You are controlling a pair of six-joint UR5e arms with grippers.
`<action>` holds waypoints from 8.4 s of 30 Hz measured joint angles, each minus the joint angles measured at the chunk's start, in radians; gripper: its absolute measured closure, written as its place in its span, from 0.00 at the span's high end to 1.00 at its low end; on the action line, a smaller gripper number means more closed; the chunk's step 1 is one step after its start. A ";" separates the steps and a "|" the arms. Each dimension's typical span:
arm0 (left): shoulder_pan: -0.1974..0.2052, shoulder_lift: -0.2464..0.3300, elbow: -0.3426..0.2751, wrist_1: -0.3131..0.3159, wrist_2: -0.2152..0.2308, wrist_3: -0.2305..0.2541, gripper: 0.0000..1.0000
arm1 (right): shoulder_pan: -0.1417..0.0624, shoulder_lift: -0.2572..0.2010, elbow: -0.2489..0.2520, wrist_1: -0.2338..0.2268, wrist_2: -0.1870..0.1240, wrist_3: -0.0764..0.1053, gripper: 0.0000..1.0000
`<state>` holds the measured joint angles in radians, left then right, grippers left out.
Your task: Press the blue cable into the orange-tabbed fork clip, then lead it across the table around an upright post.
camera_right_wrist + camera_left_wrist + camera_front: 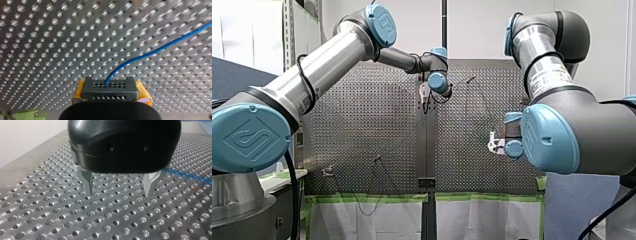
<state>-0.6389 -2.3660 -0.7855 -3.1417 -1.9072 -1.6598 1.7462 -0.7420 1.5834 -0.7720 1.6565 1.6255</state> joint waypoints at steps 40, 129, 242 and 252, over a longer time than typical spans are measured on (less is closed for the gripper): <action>0.025 -0.001 0.000 0.006 0.005 -0.031 1.00 | -0.167 0.327 -0.162 -0.229 0.005 0.021 0.00; 0.023 0.205 -0.207 -0.025 0.300 -0.176 1.00 | -0.188 0.595 -0.247 -0.266 -0.170 0.075 0.00; -0.035 0.267 -0.265 -0.133 0.162 -0.058 1.00 | -0.173 0.595 -0.247 -0.270 -0.195 0.088 0.00; -0.019 0.345 -0.344 -0.076 0.206 -0.077 1.00 | -0.173 0.595 -0.247 -0.270 -0.194 0.087 0.00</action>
<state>-0.6578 -2.0205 -1.1297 -3.2177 -1.7014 -1.7370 1.5728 -0.1467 1.3368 -1.0417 1.4620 1.7126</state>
